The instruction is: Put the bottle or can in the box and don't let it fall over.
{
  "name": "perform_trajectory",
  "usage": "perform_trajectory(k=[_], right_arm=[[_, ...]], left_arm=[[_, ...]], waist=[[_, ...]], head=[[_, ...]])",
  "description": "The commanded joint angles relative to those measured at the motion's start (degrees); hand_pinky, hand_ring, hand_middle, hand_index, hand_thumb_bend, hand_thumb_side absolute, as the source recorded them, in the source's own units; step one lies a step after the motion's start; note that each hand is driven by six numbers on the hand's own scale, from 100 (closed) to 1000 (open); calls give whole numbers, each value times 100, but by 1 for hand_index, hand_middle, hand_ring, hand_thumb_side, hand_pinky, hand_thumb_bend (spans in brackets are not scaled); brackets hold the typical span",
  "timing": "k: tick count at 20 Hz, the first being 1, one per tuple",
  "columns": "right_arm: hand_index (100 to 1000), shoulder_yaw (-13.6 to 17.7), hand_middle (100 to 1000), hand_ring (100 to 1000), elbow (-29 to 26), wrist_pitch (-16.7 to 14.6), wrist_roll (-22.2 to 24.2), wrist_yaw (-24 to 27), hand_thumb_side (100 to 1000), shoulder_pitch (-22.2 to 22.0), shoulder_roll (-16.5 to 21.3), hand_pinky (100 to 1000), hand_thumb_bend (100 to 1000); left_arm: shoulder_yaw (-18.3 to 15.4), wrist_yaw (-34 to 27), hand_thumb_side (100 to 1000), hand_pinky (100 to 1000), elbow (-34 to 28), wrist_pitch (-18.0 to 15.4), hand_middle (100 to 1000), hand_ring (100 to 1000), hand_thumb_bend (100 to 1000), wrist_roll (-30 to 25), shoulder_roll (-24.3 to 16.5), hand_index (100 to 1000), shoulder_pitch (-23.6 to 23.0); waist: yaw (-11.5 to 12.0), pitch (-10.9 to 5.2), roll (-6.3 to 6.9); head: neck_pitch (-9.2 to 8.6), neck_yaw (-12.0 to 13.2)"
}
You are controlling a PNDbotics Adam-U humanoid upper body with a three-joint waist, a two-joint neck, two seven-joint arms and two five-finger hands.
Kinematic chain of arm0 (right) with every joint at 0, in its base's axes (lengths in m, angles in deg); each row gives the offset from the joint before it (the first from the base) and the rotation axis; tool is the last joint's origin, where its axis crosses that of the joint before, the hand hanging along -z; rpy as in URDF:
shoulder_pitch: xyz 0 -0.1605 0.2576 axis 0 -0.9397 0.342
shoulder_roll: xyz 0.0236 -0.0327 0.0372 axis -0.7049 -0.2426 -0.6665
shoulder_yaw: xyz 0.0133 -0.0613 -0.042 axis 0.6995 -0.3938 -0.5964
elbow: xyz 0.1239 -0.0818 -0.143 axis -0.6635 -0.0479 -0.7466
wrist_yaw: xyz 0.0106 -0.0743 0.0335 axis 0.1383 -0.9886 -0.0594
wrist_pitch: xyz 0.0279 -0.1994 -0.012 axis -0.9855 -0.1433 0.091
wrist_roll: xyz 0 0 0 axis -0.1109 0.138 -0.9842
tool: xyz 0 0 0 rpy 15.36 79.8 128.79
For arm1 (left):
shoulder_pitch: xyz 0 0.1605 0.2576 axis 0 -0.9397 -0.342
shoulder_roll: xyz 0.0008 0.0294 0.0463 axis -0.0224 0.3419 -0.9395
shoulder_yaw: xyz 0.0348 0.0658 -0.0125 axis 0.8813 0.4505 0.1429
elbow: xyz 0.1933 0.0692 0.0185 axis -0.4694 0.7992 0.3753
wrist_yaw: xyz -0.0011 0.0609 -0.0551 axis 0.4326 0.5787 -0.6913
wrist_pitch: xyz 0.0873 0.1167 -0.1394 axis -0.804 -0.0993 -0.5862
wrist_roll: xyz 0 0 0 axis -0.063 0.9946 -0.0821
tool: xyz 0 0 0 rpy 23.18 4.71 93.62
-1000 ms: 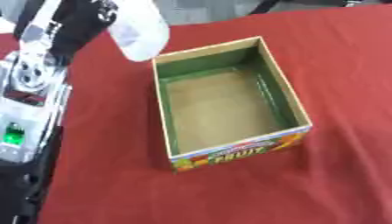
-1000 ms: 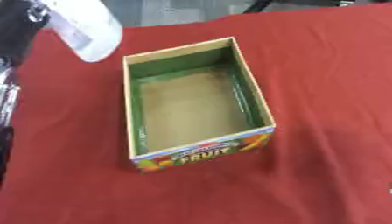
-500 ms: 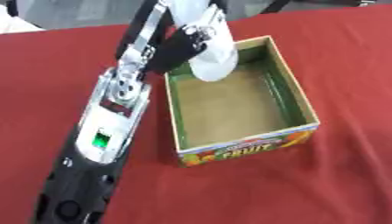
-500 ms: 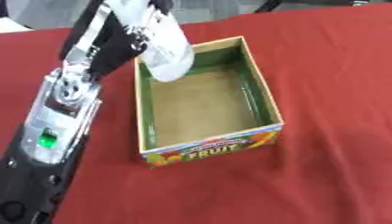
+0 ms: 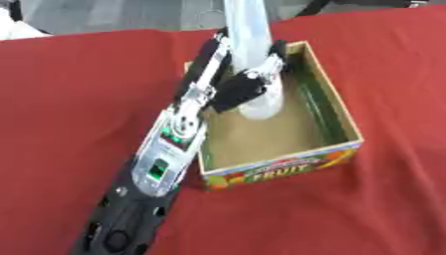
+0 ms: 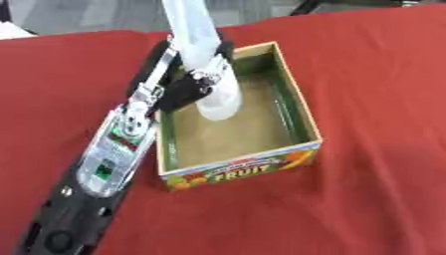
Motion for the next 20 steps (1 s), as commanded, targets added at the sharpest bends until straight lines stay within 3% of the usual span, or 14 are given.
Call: perform_trajectory(k=[1, 2, 3, 4, 5, 6, 8, 9, 11, 17, 20], right_arm=[[679, 70, 500, 509, -61, -32, -2, 44, 1000, 56, 215, 600, 100], [679, 73, 500, 509, -61, -36, -2, 51, 1000, 56, 220, 600, 100], [679, 75, 499, 508, -61, -38, -2, 57, 1000, 56, 224, 600, 100], [678, 77, 499, 508, -61, -38, -2, 62, 1000, 55, 227, 600, 100], [678, 79, 499, 508, -61, -37, -2, 67, 1000, 53, 229, 600, 100], [678, 82, 499, 508, -61, -38, -2, 71, 1000, 51, 231, 600, 100], [678, 93, 498, 507, -61, -42, -2, 76, 1000, 48, 235, 600, 100], [677, 97, 498, 507, -61, -45, -2, 78, 1000, 46, 237, 600, 100], [677, 99, 497, 506, -61, -53, -2, 77, 1000, 41, 236, 600, 100], [675, 94, 495, 504, -61, -77, -2, 68, 1000, 29, 216, 600, 100], [674, 93, 494, 503, -61, -84, -2, 62, 1000, 27, 212, 600, 100]], left_arm=[[27, 6, 643, 713, 129, -46, 763, 1000, 100, 86, 42, 149, 82], [31, 0, 641, 715, 170, -52, 778, 1000, 100, 101, 45, 157, 80], [33, -10, 609, 724, 198, -55, 873, 1000, 100, 113, 46, 226, 80], [37, -23, 604, 728, 210, -60, 884, 1000, 100, 121, 44, 237, 81], [38, -27, 558, 787, 209, -63, 1000, 1000, 100, 127, 37, 378, 84], [44, -6, 551, 809, 196, -63, 1000, 1000, 100, 119, 22, 419, 87], [82, 109, 566, 908, 175, -70, 1000, 1000, 100, -10, -11, 643, 89], [98, 201, 604, 950, 171, -77, 1000, 1000, 100, -133, -24, 737, 87], [95, 400, 720, 986, 183, -73, 1000, 1000, 100, -416, -34, 828, 75], [44, 811, 840, 978, 198, -10, 1000, 1000, 100, -1145, -35, 860, 54], [12, 925, 896, 993, 204, 34, 1000, 1000, 152, -1364, -38, 876, 31]], waist=[[-15, -167, -18], [-13, -169, -13], [-11, -171, -8], [-8, -172, -4], [-4, -174, -2], [-2, -175, 1], [0, -177, 6], [1, -177, 8], [3, -174, 9], [13, -158, 6], [18, -154, 4]], head=[[-70, -22], [-68, -32], [-69, -40], [-71, -47], [-73, -55], [-76, -63], [-81, -74], [-83, -79], [-84, -90], [-93, -115], [-116, -127]])
